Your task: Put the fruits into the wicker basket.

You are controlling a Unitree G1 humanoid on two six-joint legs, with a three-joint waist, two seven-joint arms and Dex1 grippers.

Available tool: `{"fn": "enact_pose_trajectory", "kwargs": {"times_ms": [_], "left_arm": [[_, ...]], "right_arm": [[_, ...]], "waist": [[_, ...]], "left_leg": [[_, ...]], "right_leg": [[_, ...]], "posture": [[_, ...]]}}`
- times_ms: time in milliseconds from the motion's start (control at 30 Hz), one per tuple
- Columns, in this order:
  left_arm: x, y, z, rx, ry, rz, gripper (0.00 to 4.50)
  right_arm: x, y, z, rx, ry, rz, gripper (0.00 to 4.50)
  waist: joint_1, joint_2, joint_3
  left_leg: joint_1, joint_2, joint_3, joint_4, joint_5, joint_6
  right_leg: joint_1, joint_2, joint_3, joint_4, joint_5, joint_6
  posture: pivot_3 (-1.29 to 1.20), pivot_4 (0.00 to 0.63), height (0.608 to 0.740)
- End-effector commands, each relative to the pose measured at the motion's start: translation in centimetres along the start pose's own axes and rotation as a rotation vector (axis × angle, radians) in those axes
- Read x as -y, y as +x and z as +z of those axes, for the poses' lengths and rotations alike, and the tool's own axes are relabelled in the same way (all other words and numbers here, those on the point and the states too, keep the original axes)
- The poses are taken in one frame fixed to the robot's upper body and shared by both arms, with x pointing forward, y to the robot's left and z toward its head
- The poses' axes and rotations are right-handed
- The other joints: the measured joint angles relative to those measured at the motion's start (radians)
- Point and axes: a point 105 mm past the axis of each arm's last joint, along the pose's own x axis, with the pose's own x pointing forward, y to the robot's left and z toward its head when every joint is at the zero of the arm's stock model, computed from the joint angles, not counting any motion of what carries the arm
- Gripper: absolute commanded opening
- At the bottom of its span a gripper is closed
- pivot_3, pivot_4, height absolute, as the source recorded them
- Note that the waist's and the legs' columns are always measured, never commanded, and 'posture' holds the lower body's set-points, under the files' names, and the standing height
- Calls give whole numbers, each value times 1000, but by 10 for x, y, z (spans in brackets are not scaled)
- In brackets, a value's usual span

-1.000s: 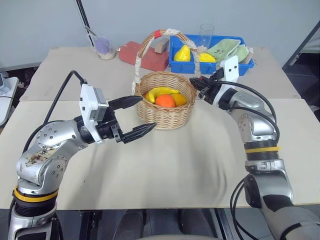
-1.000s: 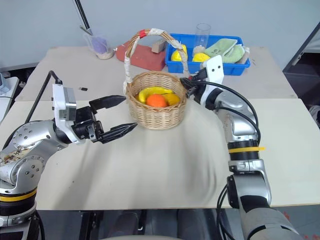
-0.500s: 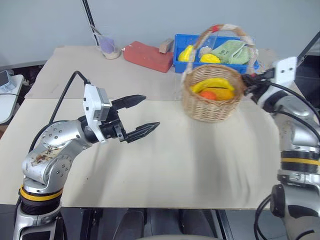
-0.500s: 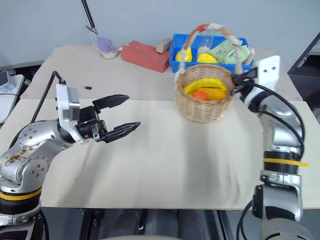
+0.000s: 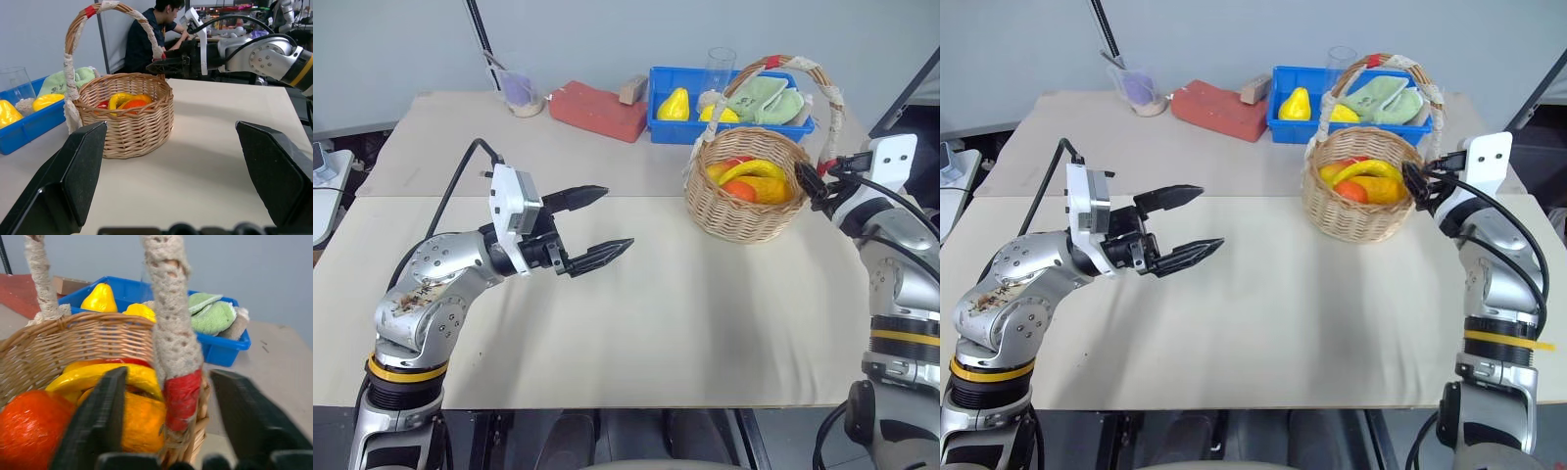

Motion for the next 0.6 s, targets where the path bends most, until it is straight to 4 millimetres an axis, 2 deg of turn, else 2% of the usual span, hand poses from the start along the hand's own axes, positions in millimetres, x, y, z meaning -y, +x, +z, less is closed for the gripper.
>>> {"fn": "enact_pose_trajectory", "kwargs": {"times_ms": [33,100,200,267,367,500,600], "left_arm": [[-10,-11,-1,-19,34,105,4500],[-21,-24,-14,-120,53,204,4500],[-30,-60,-34,-287,61,322,4500],[-30,-80,-43,-381,74,369,4500],[-29,-125,-74,-570,62,478,4500],[-21,-140,-80,-595,41,497,4500],[-22,-146,-76,-598,30,497,4500]], "right_arm": [[8,-14,22,66,-19,-8,4457],[9,-24,22,52,-42,18,4457],[9,-45,21,-7,-93,129,4457],[2,-55,19,-56,-121,222,4457],[-19,-74,6,-216,-247,464,4457],[-31,-95,-15,-375,-350,654,4457],[-32,-102,-20,-421,-358,703,4457]], "waist": [[0,0,0],[0,0,0],[0,0,0],[-1,0,0],[-3,1,0],[5,0,1],[21,0,0]], "left_leg": [[0,0,0,0,0,0],[0,0,0,0,0,0],[0,0,0,0,0,0],[0,0,0,0,0,1],[1,0,0,-1,0,1],[5,2,2,-1,-1,1],[5,2,2,-1,-1,1]], "right_leg": [[0,0,0,0,0,0],[0,0,0,0,0,0],[0,0,0,0,0,0],[0,0,0,0,0,0],[1,0,0,-1,0,0],[4,1,0,-3,-1,-1],[6,0,0,-4,-1,-1]], "posture": [[0,150,711],[0,150,711],[0,150,711],[0,150,711],[0,150,711],[0,150,711],[0,150,711]]}}
